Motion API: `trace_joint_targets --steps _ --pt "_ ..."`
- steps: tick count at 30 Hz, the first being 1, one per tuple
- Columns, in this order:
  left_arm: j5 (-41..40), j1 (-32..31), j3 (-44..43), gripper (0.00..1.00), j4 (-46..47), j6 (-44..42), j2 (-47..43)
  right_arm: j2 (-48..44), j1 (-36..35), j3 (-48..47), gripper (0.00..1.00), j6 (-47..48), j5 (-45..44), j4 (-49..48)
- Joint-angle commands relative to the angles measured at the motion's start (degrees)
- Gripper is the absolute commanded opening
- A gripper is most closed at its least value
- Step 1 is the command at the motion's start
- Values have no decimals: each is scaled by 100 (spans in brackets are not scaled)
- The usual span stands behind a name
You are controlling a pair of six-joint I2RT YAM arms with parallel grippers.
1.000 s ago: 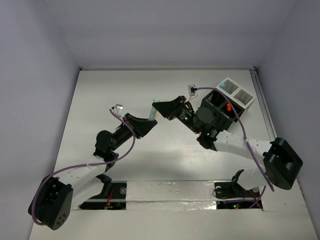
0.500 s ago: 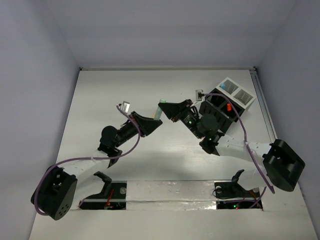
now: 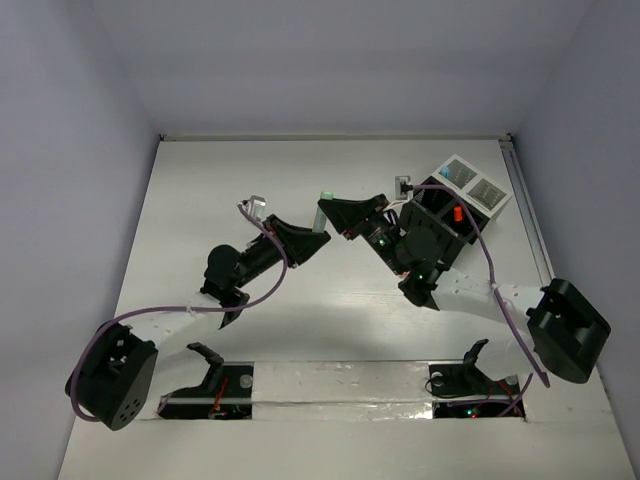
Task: Sort the stationery into containers
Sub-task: Close the pen cap on the pen.
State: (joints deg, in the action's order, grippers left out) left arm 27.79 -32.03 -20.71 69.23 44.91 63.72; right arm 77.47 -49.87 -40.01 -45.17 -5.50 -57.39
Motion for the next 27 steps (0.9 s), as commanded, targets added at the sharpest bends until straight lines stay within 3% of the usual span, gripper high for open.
trace_joint_targets --steps 1,10,21,27 --pt "-1320 118 -750 0 1058 -342 17 -118 -489 274 0 25 1552 1132" --pt "-1382 118 -1391 0 434 -711 -124 -172 -489 160 0 96 2139 2223" --pt "-1267 118 -2533 0 -58 -939 18 -21 -656 766 0 -89 1991 1942" --pt "-1153 118 -2360 0 10 -765 -9 -320 -656 960 0 -28 1693 1793"
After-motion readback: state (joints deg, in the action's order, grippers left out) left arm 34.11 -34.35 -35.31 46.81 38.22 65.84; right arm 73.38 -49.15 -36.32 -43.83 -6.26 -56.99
